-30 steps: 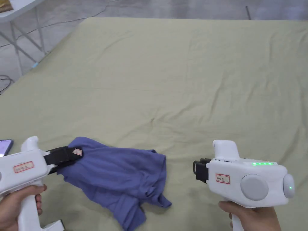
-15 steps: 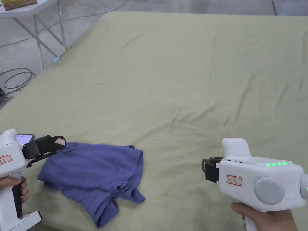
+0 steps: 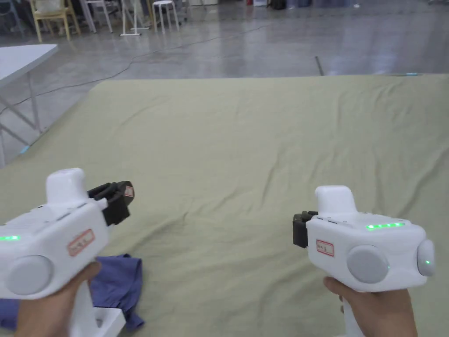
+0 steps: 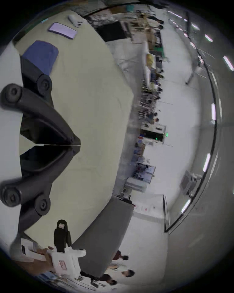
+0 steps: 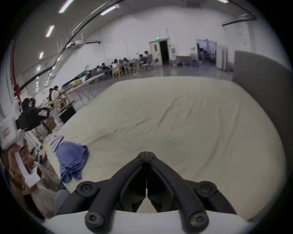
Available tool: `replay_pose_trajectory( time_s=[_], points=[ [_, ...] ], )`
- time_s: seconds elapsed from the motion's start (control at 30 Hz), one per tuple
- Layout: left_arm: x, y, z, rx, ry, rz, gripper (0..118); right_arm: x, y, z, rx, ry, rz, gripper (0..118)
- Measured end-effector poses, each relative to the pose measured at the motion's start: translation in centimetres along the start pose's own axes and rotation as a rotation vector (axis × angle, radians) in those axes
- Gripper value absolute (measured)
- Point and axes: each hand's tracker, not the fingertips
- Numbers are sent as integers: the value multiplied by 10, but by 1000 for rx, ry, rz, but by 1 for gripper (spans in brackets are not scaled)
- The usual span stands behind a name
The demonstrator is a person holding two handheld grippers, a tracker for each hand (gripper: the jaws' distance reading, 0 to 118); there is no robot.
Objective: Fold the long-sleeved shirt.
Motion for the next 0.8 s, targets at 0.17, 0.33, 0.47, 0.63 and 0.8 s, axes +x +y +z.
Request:
replay_pose_trajectory(
  time_s=[0.17,0.33,0.47,0.63,0.8],
  points=[
    [86,-16,-19,61,1,-109,0,43,11,38,107,-163,-25,2],
    [136,-41,-27,78,0,-145,0,77,8,73,215,-311,-8,2],
    [153,-68,-30,106,44,-165,0,91,-4,91,325,-368,20,2],
    [164,-93,-27,150,68,-155,0,92,-28,99,498,-419,61,2],
    [167,-104,-28,162,70,-183,0,81,-46,96,581,-414,117,2]
  ],
)
